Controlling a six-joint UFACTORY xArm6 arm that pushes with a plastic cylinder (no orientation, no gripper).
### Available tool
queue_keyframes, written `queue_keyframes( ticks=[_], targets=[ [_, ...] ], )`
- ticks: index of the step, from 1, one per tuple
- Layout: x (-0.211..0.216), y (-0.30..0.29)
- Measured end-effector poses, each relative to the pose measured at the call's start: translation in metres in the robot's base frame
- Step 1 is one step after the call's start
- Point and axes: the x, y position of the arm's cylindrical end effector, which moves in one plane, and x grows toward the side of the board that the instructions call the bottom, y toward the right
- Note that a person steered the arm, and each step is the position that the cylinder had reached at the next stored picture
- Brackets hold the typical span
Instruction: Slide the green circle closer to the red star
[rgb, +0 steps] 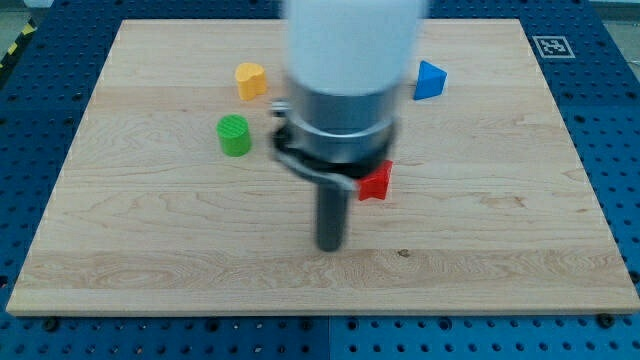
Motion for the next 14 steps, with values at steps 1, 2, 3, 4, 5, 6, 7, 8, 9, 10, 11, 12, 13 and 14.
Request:
queue_keyframes(
  ticks=[1, 2, 3, 4, 5, 6, 7, 8, 9, 10, 11, 12, 13, 14],
  targets=[
    [-0.015, -0.088],
    [-0.059, -0.152],
    [-0.146, -0.17],
    [-0.213, -0.161],
    [-0.22, -0.133],
    [-0.194, -0.118],
    [-0.16, -0.108],
    [-0.135, -0.094],
    [-0.125, -0.086],
    [-0.129, -0.092],
    [-0.136, -0.093],
    [-0.138, -0.089],
    [-0.15, -0.084],
    [-0.158, -0.068]
  ],
)
